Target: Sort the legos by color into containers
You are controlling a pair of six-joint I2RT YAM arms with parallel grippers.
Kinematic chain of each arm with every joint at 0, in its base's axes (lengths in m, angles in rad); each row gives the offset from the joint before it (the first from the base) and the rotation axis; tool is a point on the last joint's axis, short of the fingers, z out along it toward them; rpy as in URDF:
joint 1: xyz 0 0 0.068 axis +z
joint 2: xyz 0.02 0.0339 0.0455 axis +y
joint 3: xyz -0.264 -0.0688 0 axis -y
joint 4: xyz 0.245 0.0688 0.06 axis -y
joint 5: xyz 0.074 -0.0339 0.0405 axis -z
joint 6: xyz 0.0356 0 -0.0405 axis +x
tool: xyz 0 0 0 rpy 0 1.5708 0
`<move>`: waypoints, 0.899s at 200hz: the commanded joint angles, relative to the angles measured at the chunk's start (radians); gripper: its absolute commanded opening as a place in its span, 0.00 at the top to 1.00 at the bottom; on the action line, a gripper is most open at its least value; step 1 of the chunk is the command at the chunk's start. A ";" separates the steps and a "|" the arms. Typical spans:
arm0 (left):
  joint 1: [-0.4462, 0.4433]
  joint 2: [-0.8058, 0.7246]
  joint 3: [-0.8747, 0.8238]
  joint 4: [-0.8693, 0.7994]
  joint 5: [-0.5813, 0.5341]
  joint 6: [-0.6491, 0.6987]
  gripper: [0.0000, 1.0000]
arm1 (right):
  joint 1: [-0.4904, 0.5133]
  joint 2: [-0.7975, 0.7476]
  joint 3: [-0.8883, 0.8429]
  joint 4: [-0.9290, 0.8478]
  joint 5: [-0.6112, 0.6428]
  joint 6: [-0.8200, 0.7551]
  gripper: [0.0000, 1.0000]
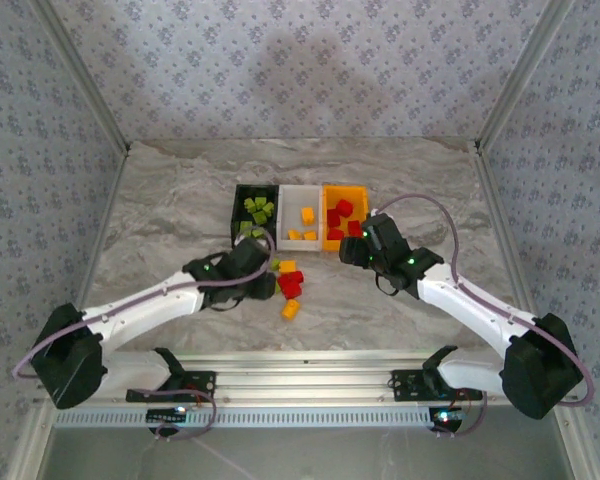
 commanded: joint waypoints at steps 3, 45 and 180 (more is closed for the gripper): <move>0.028 0.131 0.192 0.064 -0.025 0.097 0.55 | -0.007 -0.003 -0.019 -0.004 0.021 0.015 0.26; 0.103 0.478 0.536 0.111 -0.037 0.148 0.55 | -0.008 -0.002 -0.040 -0.014 0.021 0.015 0.26; 0.113 0.499 0.697 0.081 0.065 0.092 0.05 | 0.185 0.102 -0.051 0.114 -0.210 -0.144 0.22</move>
